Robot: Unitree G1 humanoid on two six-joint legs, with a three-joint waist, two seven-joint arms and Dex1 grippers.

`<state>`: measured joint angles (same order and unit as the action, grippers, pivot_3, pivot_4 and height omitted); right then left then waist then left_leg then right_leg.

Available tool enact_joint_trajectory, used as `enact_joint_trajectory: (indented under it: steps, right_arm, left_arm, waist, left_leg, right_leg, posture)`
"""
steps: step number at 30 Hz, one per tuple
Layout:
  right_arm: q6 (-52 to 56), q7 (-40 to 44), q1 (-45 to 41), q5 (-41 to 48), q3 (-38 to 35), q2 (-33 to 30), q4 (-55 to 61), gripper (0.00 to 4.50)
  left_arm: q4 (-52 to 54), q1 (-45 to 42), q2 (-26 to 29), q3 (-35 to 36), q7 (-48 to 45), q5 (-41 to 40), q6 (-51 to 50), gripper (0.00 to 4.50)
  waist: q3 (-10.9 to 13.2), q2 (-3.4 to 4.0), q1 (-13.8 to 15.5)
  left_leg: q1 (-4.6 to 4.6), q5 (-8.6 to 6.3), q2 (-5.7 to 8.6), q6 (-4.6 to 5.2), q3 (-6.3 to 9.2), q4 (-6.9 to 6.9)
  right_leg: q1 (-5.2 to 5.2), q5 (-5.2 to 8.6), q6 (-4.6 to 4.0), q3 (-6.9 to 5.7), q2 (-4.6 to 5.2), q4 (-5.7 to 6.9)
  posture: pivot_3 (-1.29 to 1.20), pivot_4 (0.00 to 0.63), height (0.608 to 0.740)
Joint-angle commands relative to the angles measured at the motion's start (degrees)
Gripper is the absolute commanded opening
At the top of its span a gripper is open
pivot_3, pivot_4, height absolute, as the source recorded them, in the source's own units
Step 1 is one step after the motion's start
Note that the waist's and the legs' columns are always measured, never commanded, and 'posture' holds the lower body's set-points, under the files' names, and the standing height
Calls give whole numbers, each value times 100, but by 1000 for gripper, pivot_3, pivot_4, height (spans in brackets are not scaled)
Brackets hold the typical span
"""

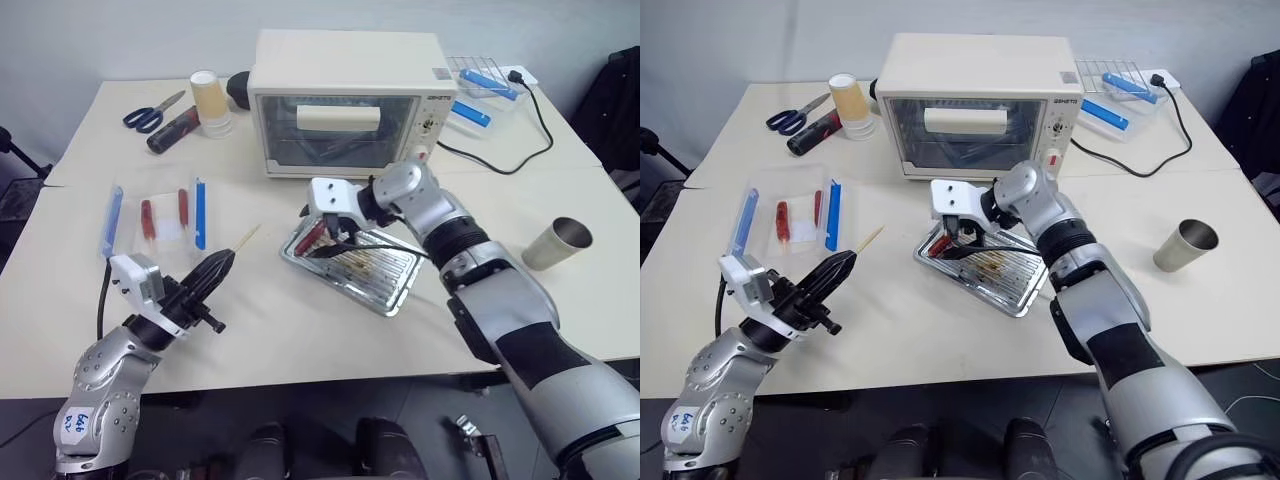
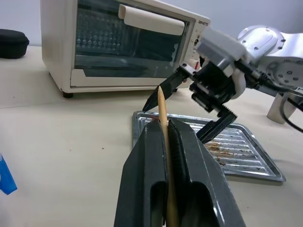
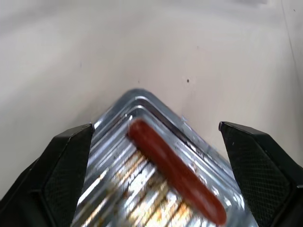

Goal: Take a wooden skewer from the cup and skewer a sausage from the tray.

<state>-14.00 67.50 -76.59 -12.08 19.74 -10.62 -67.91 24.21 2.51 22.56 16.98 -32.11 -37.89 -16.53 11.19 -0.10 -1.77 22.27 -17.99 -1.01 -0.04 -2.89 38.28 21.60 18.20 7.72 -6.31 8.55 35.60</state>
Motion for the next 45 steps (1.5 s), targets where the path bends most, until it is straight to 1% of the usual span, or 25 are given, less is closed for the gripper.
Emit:
enact_joint_trajectory:
  steps: [1, 4, 7, 11, 15, 19, 22, 26, 31, 34, 36, 37, 39, 44, 45]
  right_arm:
    - [-26, -333, -68, -66, -105, 105, -224, 4408]
    - [192, -386, -83, -166, -61, 189, -428, 4408]
    - [719, -152, -176, -276, 3, 217, -579, 4408]
    - [1407, 326, -360, -324, 32, 106, -610, 4408]
    - [1627, 531, -425, -460, 108, -88, -557, 4408]
    - [1626, 792, -387, -544, 160, -238, -457, 4408]
    - [1668, 778, -354, -548, 129, -277, -396, 4408]
    - [1778, 263, -284, -363, -108, -160, -297, 4408]
    - [1592, -415, -131, -149, -423, 64, -114, 4408]
    - [1631, -443, -13, -60, -504, 158, -10, 4408]
    - [1655, -296, 90, 6, -535, 183, 112, 4026]
    - [1706, -265, 134, 43, -566, 185, 170, 3764]
    - [1732, -226, 230, 69, -567, 154, 277, 3128]
    - [1840, -441, 326, 213, -701, 157, 379, 1443]
    - [1874, -523, 320, 242, -747, 168, 383, 1443]
  left_arm:
    - [133, -46, -13, 13, 16, -5, 112, 0]
    - [123, -78, -19, -30, 30, -4, 93, 0]
    - [109, -113, -7, -64, 21, -9, 69, 0]
    - [82, -160, 24, -70, 23, -8, 56, 0]
    - [66, -171, 34, -75, 27, -2, 58, 0]
    - [52, -185, 21, -90, 36, 4, 56, 0]
    - [35, -190, 21, -101, 29, 14, 58, 0]
    - [32, -190, 30, -115, 22, 13, 47, 0]
    - [43, -178, 25, -120, 34, 4, 26, 0]
    - [63, -160, 12, -121, 50, 1, 25, 0]
    - [77, -145, 12, -114, 60, -5, 25, 0]
    - [83, -136, 12, -111, 67, -6, 25, 0]
    - [101, -112, 10, -105, 81, -8, 28, 0]
    - [107, -90, 20, -104, 94, -15, 33, 0]
    - [109, -91, 20, -110, 94, -14, 33, 0]
  waist:
    - [0, 0, 5]
    - [0, 0, -2]
    - [0, 0, -10]
    - [0, 0, -4]
    - [0, 0, 11]
    - [0, 0, -3]
    - [0, 0, -19]
    - [0, 0, -15]
    - [0, 0, -16]
    - [0, 0, -16]
    - [0, 0, -15]
    - [0, 0, -11]
    - [0, 0, -5]
    - [0, 0, -8]
    - [0, 0, -8]
  left_leg:
    - [1, 0, 1, 0, 1, 1]
    - [1, 0, 1, 0, 0, 0]
    - [-2, 0, 0, 0, -1, -2]
    - [-4, 1, 0, -1, -1, -2]
    - [-3, 1, 1, -1, 0, -1]
    - [-3, 1, 2, -1, -2, -2]
    - [-6, 1, -1, -2, -4, -5]
    - [-6, 2, -1, -3, -4, -6]
    - [-5, 2, -1, -3, -4, -6]
    - [-5, 2, -1, -3, -4, -7]
    - [-5, 2, 0, -3, -4, -7]
    - [-5, 2, 0, -3, -4, -7]
    - [-4, 2, 1, -3, -4, -6]
    - [-5, 2, 0, -3, -4, -7]
    - [-5, 2, 0, -3, -4, -7]
  right_leg:
    - [0, 0, 0, 0, 1, 0]
    - [-1, 0, 0, 1, 0, 0]
    - [-1, 0, 0, 1, 0, 0]
    - [-2, 0, 0, 2, -1, 2]
    - [-2, 0, 0, 3, 0, 2]
    - [-1, 0, 0, 5, 0, 1]
    - [-1, 0, -1, 4, -2, 1]
    - [-1, 0, -1, 4, -1, 1]
    - [-1, 0, -1, 4, -1, 0]
    - [-1, 0, -1, 4, -1, 1]
    - [0, 0, -1, 4, -2, 1]
    - [0, 0, -1, 4, -1, 0]
    - [0, 0, -1, 4, -1, 1]
    - [0, 0, -1, 4, -1, 1]
    - [0, 0, -1, 4, -1, 1]
  posture:
    - [0, 150, 740]
    - [0, 150, 740]
    - [0, 150, 740]
    - [0, 150, 740]
    - [0, 150, 740]
    - [0, 150, 740]
    - [0, 150, 740]
    - [0, 150, 740]
    - [0, 150, 740]
    - [0, 150, 740]
    - [0, 150, 740]
    - [0, 150, 740]
    - [0, 150, 740]
    - [0, 150, 740]
    - [0, 150, 740]
